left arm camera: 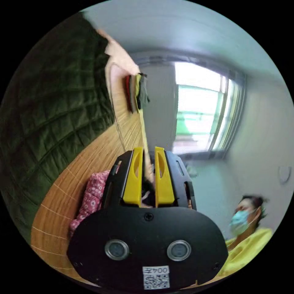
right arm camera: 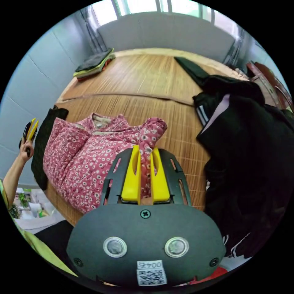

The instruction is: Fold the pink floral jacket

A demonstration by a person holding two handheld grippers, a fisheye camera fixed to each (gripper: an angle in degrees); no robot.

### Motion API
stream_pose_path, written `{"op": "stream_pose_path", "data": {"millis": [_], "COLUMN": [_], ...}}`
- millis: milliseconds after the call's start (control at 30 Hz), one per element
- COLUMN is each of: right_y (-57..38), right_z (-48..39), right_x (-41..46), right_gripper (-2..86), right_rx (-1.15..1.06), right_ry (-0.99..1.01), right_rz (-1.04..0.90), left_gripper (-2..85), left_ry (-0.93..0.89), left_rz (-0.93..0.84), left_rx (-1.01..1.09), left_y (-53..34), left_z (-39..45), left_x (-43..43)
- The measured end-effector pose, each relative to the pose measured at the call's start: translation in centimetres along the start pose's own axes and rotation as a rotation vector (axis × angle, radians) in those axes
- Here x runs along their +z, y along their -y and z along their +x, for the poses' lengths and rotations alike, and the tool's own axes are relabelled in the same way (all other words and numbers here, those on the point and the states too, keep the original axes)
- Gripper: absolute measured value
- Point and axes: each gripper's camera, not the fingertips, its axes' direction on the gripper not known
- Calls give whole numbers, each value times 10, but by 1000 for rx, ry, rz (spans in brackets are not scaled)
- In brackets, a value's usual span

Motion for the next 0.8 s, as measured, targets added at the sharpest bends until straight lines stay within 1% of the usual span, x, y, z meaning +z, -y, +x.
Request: {"op": "stream_pose_path", "data": {"millis": [33,67,133,167,200,233,267,300,333,367,400,467,500,567,633,700,733,767,800], "right_y": [-6,-10,-15,-17,-18,-17,-13,-9,0,8,11,18,21,28,26,19,14,5,-2], "right_z": [6,16,29,27,23,10,-5,-13,-29,-46,-54,-76,-78,-78,-80,-83,-85,-89,-92], "right_x": [9,31,57,48,40,26,18,18,26,41,49,78,85,110,127,135,131,125,120], "right_gripper": [62,71,81,85,85,84,101,110,138,157,161,170,170,168,154,87,48,31,28], "right_rx": [49,107,175,173,153,59,-88,-169,-315,-443,-498,-690,-717,-751,-743,-713,-699,-695,-701], "right_ry": [-35,-42,-77,-69,-66,-28,91,169,308,356,341,236,226,269,292,245,213,191,165], "right_rz": [10,-43,-123,-43,6,95,131,113,30,-90,-138,-284,-317,-428,-481,-468,-430,-400,-373], "left_gripper": [46,43,41,43,53,68,78,99,120,131,151,172,175,172,146,97,71,58,49], "left_ry": [87,115,230,270,348,405,426,465,481,484,478,472,464,444,422,435,416,408,401], "left_rz": [-116,-169,-352,-390,-468,-552,-585,-650,-713,-743,-785,-835,-883,-1011,-1157,-1245,-1254,-1226,-1140], "left_rx": [111,161,385,453,593,747,813,928,1003,1027,1060,1104,1135,1138,1089,1045,993,984,989], "left_y": [-14,-23,-60,-70,-90,-109,-117,-129,-134,-133,-128,-116,-110,-107,-115,-125,-128,-128,-130], "left_z": [31,45,96,109,134,156,165,181,192,197,207,223,230,228,213,205,206,210,223], "left_x": [26,40,94,107,132,157,168,190,210,221,238,262,278,304,331,341,339,335,319]}}
